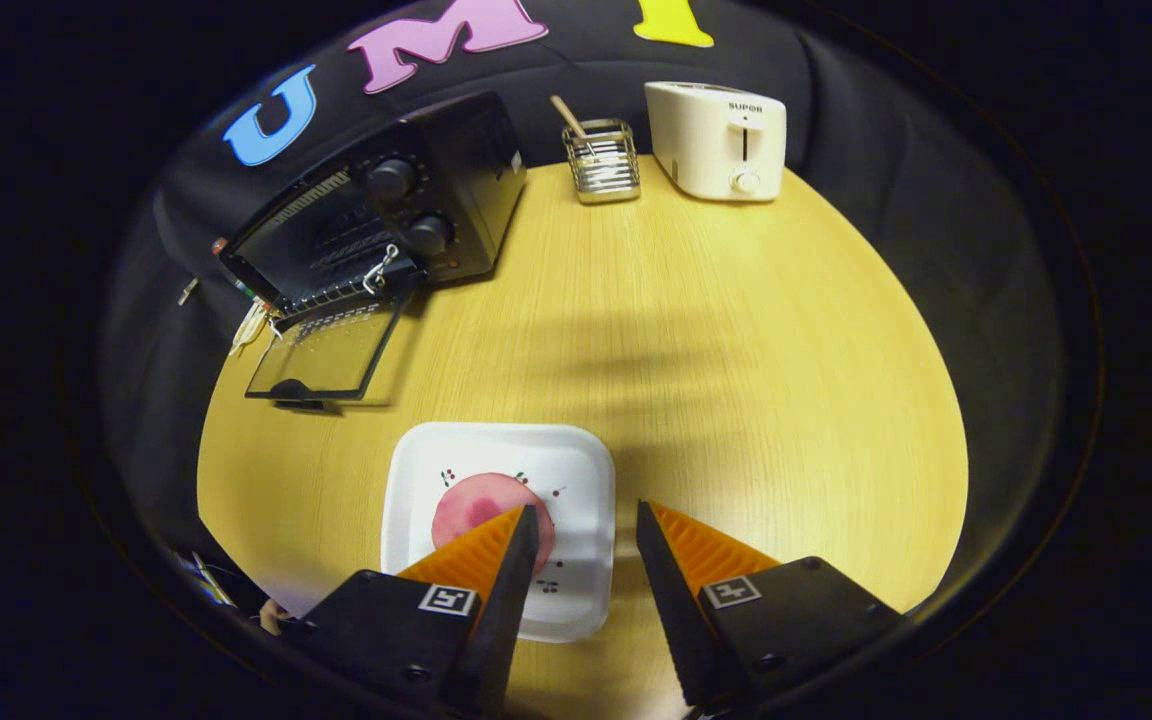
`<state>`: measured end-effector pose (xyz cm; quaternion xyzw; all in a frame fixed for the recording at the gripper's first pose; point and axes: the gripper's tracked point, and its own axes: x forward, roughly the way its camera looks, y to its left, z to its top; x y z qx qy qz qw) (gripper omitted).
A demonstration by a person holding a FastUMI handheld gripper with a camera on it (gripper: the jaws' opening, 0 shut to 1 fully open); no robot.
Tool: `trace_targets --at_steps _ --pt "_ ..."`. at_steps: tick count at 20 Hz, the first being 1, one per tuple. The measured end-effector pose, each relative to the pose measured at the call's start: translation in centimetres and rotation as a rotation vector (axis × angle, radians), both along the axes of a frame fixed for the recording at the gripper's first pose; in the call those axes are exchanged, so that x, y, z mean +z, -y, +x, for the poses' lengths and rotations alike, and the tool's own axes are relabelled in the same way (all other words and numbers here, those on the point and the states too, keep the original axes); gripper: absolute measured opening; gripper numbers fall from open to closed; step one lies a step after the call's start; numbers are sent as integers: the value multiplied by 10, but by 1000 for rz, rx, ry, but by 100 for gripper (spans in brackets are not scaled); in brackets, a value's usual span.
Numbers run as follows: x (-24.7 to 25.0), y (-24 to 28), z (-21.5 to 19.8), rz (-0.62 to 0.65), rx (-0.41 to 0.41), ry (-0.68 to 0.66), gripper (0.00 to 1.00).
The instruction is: Open the toaster oven, put the food inside, and close the toaster oven door.
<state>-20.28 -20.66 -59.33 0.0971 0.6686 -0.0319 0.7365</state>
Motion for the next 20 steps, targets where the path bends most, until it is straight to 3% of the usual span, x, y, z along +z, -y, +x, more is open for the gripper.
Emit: trace_targets --at_steps 2,6,8,11,12,20 --pt "-10 1 -7 18 -17 -62 55" --pt "-18 9 -10 14 -58 -163 54" --pt "-18 7 -12 48 -68 -212 14" --pt "-21 10 -14 63 -42 -280 9" --pt "-24 5 -20 115 -69 -319 5" --pt "-14 6 -22 426 -281 -427 5"
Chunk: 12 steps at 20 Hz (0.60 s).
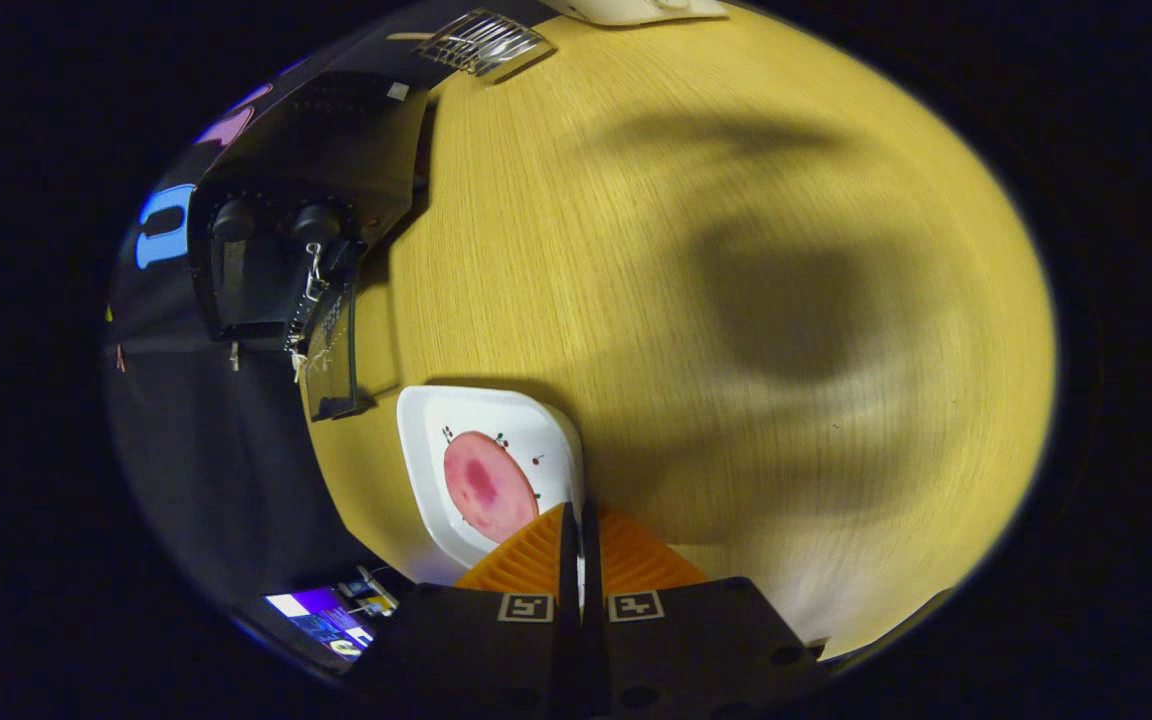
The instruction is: Open the toaster oven, put the food inside, and close the toaster oven door.
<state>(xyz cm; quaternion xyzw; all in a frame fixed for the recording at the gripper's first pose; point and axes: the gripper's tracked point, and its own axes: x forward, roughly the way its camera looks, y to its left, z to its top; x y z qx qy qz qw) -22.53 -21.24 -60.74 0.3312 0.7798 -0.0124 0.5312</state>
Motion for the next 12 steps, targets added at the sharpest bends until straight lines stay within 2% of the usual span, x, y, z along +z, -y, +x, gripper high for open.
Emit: trace_targets --at_steps 3,7,12 --pt "2 3 -2 32 -87 8 5" --pt "15 12 -24 -9 -137 33 5" --pt "59 -9 -26 -16 -353 79 5"
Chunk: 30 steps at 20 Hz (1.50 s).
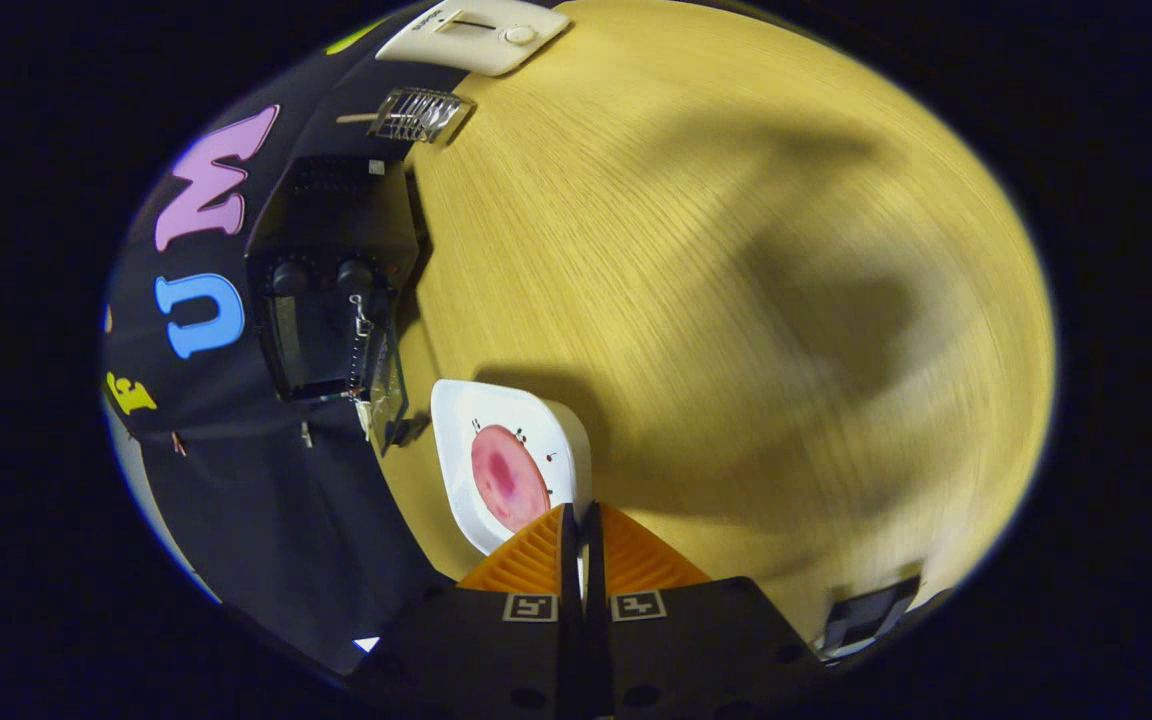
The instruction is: Open the toaster oven, put the food inside, and close the toaster oven door.
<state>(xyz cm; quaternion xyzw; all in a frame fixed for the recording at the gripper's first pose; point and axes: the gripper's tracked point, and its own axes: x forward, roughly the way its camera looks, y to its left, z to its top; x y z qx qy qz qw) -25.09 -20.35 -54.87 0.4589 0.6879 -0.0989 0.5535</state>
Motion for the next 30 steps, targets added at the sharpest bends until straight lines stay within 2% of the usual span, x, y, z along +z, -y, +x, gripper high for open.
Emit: trace_targets --at_steps 4,7,10,15,23,28,30 --pt "32 -41 20 -10 -181 65 5" --pt "44 -91 41 -12 -280 101 5" --pt "37 -143 65 -28 -337 134 5" --pt "10 -217 124 -40 -382 151 5" --pt "-65 -216 204 -169 -625 86 5" --pt "-93 -221 254 -211 -769 82 5" --pt "-101 -228 272 -215 -789 80 5"
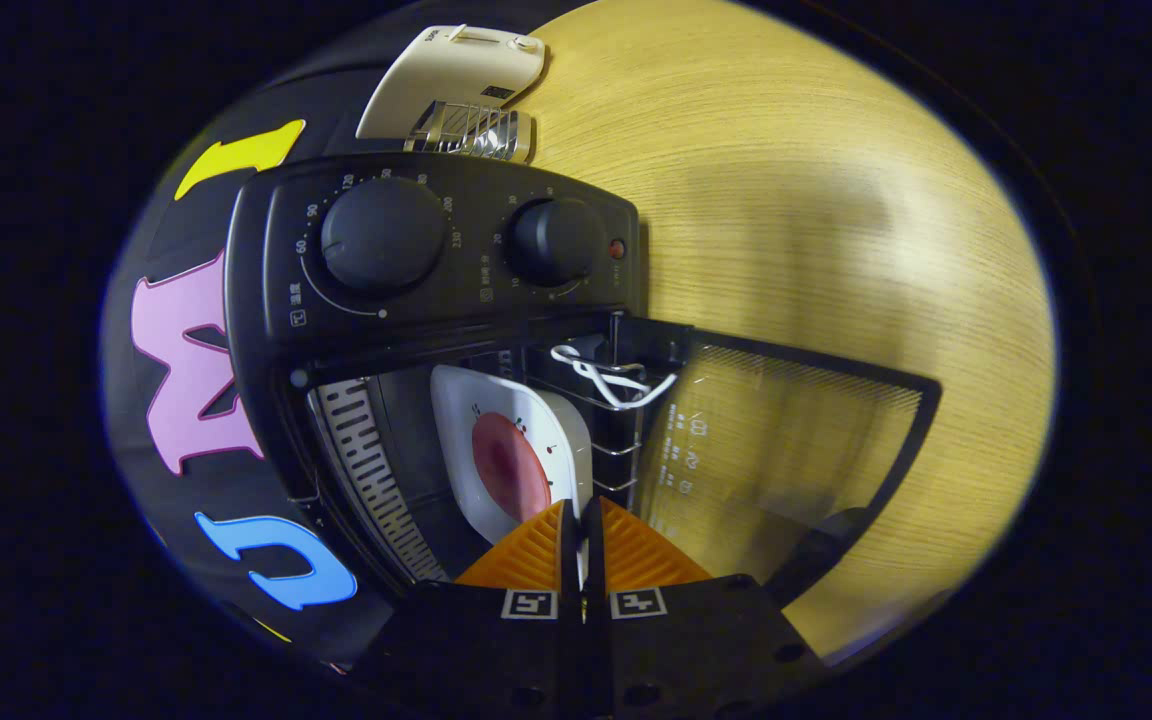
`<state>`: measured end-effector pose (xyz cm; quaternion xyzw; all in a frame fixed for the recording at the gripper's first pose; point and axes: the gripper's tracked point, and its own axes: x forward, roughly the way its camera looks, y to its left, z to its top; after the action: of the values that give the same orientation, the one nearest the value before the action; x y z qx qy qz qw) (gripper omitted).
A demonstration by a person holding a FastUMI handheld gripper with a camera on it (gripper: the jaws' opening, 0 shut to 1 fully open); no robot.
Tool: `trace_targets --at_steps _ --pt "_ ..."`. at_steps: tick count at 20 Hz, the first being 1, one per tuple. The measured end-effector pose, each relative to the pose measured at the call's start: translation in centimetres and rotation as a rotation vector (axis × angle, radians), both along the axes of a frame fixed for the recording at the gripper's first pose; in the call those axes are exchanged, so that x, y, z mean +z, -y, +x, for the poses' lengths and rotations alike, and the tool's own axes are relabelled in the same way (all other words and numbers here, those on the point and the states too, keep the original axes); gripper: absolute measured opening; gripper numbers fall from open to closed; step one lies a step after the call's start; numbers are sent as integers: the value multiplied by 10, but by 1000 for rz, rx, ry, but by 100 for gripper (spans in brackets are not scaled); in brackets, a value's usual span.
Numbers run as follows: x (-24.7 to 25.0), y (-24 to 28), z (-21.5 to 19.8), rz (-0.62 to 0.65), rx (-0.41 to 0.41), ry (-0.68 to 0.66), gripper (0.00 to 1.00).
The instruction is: Open the toaster oven, put the food inside, and close the toaster oven door.
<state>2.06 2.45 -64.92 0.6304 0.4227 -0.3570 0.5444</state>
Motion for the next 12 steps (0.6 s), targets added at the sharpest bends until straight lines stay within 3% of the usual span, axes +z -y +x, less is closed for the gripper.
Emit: trace_targets --at_steps 5,7,10,12 --pt "-15 -15 24 -28 -25 -41 5" --pt "-16 -18 33 -14 -20 -23 11" --pt "-6 -22 25 7 -5 -7 24" --pt "9 -25 13 13 37 20 43"
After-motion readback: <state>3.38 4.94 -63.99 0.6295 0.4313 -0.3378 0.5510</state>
